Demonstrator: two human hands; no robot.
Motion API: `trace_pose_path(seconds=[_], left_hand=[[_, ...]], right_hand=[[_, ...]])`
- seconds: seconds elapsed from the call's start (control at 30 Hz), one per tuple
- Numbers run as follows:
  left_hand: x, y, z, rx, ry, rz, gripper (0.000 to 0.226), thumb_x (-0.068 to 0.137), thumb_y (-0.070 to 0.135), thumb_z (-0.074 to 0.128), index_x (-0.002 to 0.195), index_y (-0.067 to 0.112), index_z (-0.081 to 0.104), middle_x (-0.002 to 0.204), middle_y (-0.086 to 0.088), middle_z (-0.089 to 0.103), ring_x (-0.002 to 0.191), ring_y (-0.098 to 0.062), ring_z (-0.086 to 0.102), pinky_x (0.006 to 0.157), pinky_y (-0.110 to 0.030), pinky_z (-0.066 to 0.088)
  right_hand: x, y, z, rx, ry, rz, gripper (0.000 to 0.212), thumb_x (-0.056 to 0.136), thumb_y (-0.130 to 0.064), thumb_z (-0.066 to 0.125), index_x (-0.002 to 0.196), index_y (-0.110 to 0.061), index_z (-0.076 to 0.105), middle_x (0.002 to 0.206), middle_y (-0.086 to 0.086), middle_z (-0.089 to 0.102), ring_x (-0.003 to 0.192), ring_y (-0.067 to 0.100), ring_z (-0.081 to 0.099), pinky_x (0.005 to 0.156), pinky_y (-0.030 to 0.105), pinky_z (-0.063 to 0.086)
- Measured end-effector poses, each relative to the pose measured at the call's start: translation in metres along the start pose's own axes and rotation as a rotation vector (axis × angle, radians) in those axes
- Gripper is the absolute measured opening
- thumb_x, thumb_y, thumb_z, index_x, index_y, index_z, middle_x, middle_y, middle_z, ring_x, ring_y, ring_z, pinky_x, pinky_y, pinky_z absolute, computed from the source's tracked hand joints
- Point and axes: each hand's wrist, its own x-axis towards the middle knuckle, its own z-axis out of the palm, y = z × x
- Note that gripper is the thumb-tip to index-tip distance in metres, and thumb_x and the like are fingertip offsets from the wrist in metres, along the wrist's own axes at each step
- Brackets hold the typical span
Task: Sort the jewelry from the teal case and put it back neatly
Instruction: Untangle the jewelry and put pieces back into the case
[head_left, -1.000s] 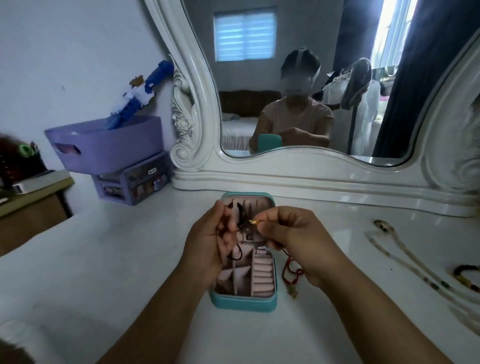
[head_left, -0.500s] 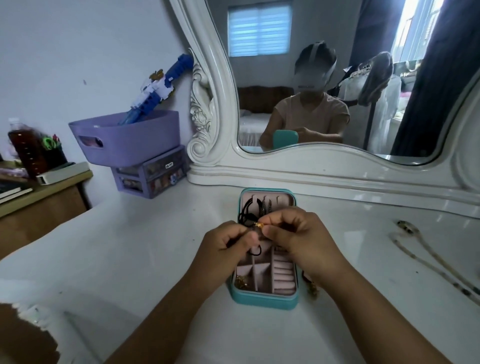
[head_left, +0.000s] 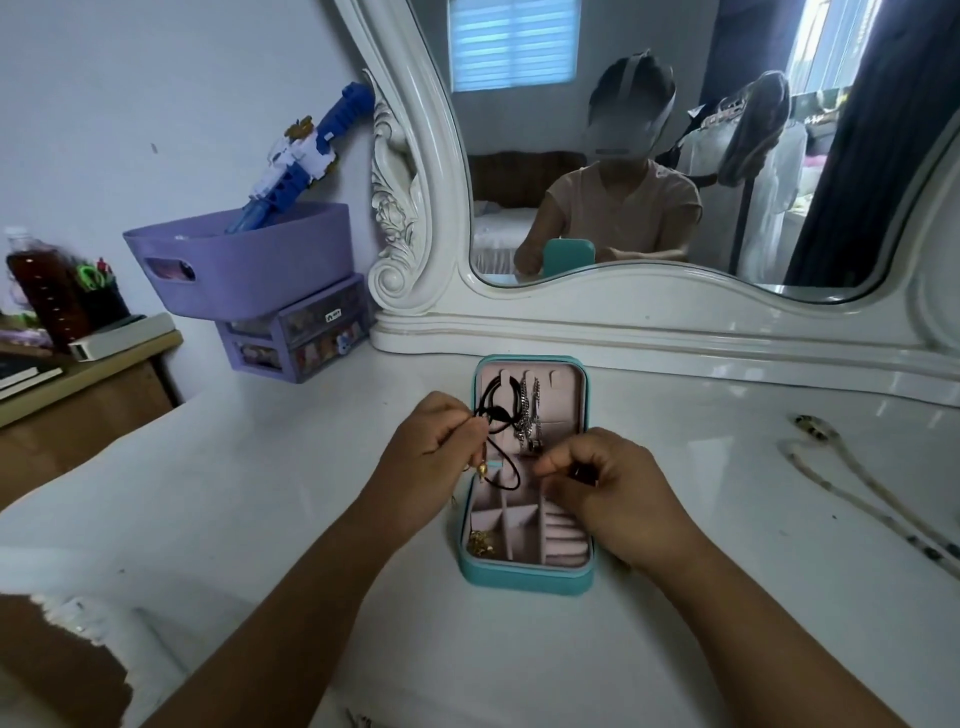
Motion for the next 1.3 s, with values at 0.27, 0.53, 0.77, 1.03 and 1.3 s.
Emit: trace_pose_path(seconds=[0.27,0.53,0.77,1.03,1.3], left_hand=[[0.002,0.001,-0.012,0.053,0.107,0.012,0.037,0.090,0.015,0.052,0.054,0.020,0.051,0.077,0.001,0.043,0.069,-0.008,0.050,0.066,-0.014,0.038],[0.002,0.023,-0.013,-0.098,-0.006,0.008,0.032,0.092,0.031,0.050,0.069,0.021,0.069,0.074,0.003,0.067,0.064,0.002,0.056,0.064,-0.013,0.041],[-0.001,0.014,-0.006,-0.250,-0.150,-0.176,0.025,0.092,0.013,0.052,0.076,0.012,0.071,0.057,0.001,0.061,0.045,-0.007,0.052,0.046,-0.016,0.043],[-0.004,0.003,0.004,-0.141,-0.219,-0.192,0.019,0.087,0.005,0.059,0.082,0.021,0.069,0.063,0.005,0.065,0.054,0.000,0.060,0.057,-0.014,0.050],[0.005,0.009,0.016,0.377,-0.395,0.081,0.012,0.081,0.011,0.063,0.071,0.008,0.069,0.079,0.002,0.050,0.078,-0.016,0.056,0.073,-0.026,0.045]], right_hand=[[-0.001,-0.004,0.017,-0.333,-0.087,-0.261,0.027,0.068,-0.014,0.052,0.079,-0.028,0.073,0.087,-0.009,0.060,0.092,0.018,0.060,0.080,0.040,0.042],[0.001,0.000,0.027,-0.438,-0.063,-0.253,0.040,0.077,-0.024,0.041,0.107,-0.026,0.069,0.113,-0.012,0.065,0.111,0.016,0.046,0.073,0.030,0.017],[-0.002,0.002,0.021,-0.351,0.019,-0.242,0.024,0.071,-0.012,0.050,0.077,-0.015,0.073,0.082,-0.001,0.072,0.089,0.026,0.059,0.075,0.045,0.049],[0.000,0.000,0.016,-0.220,0.058,-0.214,0.028,0.073,0.007,0.052,0.081,-0.009,0.074,0.086,0.004,0.070,0.082,0.013,0.060,0.073,0.006,0.040],[0.000,-0.001,0.008,-0.017,0.161,-0.059,0.030,0.075,0.011,0.055,0.074,-0.016,0.068,0.081,-0.002,0.062,0.078,-0.003,0.056,0.068,0.003,0.040]])
